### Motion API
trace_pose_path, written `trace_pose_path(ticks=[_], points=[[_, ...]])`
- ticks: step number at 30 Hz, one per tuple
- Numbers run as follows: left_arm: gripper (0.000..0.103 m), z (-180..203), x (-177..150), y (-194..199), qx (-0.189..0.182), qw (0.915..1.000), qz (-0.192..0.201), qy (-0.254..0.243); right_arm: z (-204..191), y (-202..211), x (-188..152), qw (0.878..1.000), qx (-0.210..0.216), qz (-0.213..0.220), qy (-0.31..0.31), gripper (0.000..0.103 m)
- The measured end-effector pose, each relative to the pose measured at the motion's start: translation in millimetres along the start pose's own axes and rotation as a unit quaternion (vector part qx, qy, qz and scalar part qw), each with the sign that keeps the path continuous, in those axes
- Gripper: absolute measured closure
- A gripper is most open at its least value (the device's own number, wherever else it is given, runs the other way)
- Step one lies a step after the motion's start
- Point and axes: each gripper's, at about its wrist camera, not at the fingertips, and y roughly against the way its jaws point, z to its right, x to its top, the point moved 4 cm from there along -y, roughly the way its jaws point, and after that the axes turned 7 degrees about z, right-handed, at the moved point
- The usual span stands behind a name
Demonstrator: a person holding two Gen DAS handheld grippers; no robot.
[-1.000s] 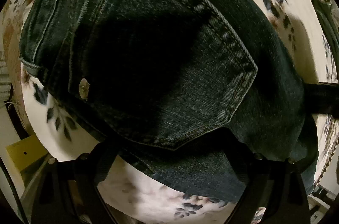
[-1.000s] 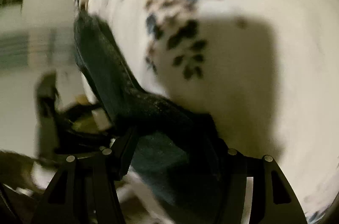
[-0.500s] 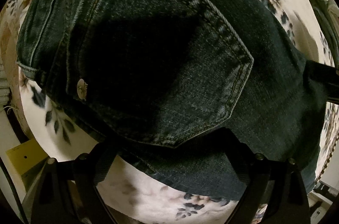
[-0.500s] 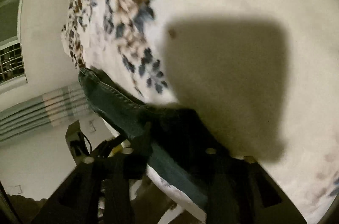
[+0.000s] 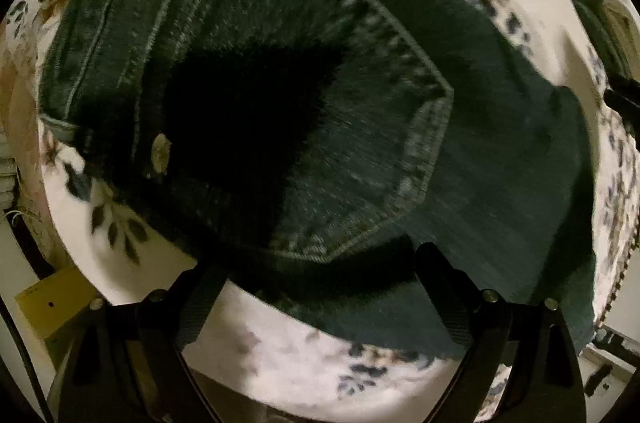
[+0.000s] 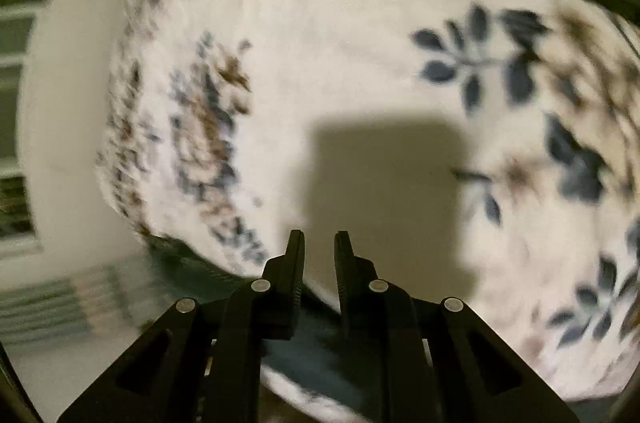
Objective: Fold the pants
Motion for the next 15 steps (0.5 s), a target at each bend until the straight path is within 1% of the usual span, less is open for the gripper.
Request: trace_pose_path(ticks=[1, 2, 3, 4, 6, 7, 9, 10, 11, 12, 13, 14, 15], points=[[0.009, 1, 0, 4, -0.001, 1.0000, 0.003, -0.004, 1, 10, -6, 1.000, 0.001, 0.009, -0.004, 0.063], [0.009, 4, -1, 11, -0.002, 0.9999, 0.011, -0.013, 3, 24, -18, 1.000, -0.005, 0.030, -0.004, 0.041], [0.009, 8, -1, 16, -0.005, 0.9996, 0.018, -0.022, 3, 34, -29, 0.999, -0.006, 0.052, -0.004, 0.033], [0.009, 13, -3, 23, -0.007, 0.9990, 0.026, -0.035, 5, 50, -50, 0.997, -0.005, 0.082, -0.004, 0.022], [0.009, 29, -9, 38, -0.015, 0.9964, 0.042, -0.072, 23, 76, -82, 0.993, -0.016, 0.117, -0.020, 0.022], [0.009, 38, -14, 44, -0.021, 0.9946, 0.046, -0.090, 41, 91, -106, 0.989, -0.028, 0.135, -0.049, 0.022], [0.008, 60, -26, 49, -0.027, 0.9894, 0.048, -0.134, 77, 114, -142, 0.979, -0.035, 0.164, -0.112, 0.022], [0.004, 68, -31, 50, -0.027, 0.9870, 0.047, -0.152, 98, 121, -175, 0.970, -0.040, 0.183, -0.158, 0.022], [0.002, 83, -42, 50, -0.027, 0.9824, 0.044, -0.180, 117, 130, -198, 0.961, -0.042, 0.198, -0.190, 0.022], [0.002, 99, -54, 50, -0.029, 0.9774, 0.041, -0.206, 139, 140, -222, 0.949, -0.045, 0.215, -0.224, 0.022], [0.002, 110, -60, 50, -0.031, 0.9745, 0.038, -0.219, 166, 153, -247, 0.934, -0.050, 0.237, -0.263, 0.022], [0.002, 127, -73, 48, -0.036, 0.9689, 0.036, -0.242, 199, 167, -277, 0.913, -0.049, 0.262, -0.308, 0.022], [0.002, 140, -83, 47, -0.039, 0.9649, 0.035, -0.257, 217, 174, -293, 0.900, -0.046, 0.277, -0.335, 0.022]])
